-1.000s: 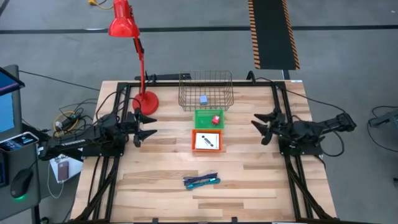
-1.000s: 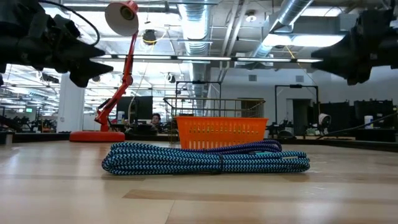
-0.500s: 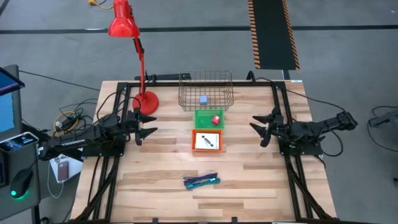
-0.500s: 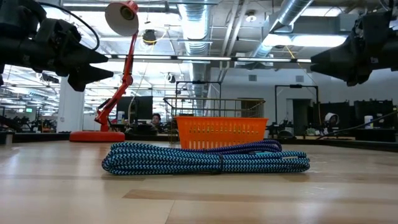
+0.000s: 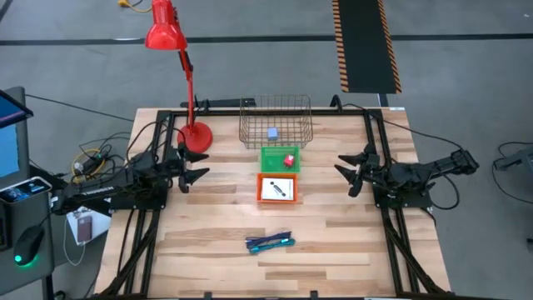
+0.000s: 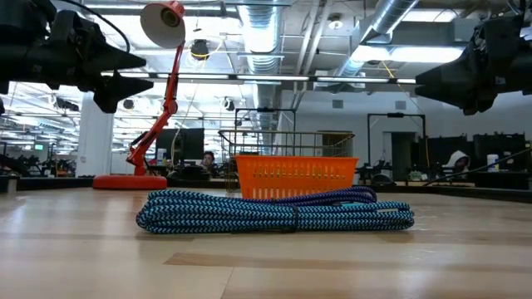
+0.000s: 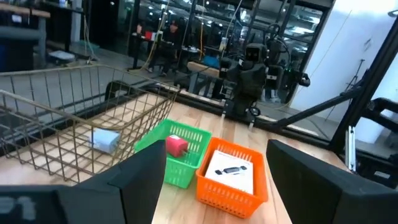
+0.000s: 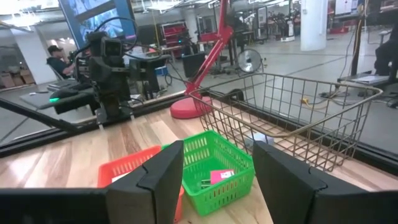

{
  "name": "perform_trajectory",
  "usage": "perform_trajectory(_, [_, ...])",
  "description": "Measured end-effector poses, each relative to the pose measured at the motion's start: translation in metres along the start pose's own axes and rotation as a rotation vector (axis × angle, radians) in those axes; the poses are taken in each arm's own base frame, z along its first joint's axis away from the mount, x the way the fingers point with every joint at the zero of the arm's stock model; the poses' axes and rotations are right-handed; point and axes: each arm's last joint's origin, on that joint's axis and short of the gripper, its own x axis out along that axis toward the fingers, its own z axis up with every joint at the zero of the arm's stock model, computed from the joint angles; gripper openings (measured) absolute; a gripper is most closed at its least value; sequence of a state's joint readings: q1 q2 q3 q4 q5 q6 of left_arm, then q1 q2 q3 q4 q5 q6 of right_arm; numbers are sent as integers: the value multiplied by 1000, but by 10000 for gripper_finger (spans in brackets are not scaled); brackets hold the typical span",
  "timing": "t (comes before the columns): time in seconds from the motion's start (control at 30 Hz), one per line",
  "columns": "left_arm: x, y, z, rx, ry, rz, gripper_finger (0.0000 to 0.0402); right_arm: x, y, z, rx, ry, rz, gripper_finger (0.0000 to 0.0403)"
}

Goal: Pick and place items into bin
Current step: Put the blue charger adapter into the green basket

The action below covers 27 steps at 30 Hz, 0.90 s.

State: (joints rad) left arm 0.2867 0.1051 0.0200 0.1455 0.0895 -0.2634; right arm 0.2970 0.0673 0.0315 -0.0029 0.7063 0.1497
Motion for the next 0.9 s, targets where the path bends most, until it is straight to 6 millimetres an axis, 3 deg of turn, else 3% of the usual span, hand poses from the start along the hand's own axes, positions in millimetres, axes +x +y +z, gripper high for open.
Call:
perform_trajectory(0.3, [-1, -5, 29, 3, -232, 41, 265, 0, 0, 0, 0, 0, 0, 187])
perform_trajectory(0.5, [15, -13, 74, 36, -210, 130, 265, 0, 0, 0, 0, 0, 0, 187])
perform_trajectory(0.67, [62, -18, 117, 122, 17, 247, 265, 0, 0, 0, 0, 0, 0, 187])
perform_trajectory(0.9, [149, -8, 168, 169, 319, 337, 265, 0, 0, 0, 0, 0, 0, 187])
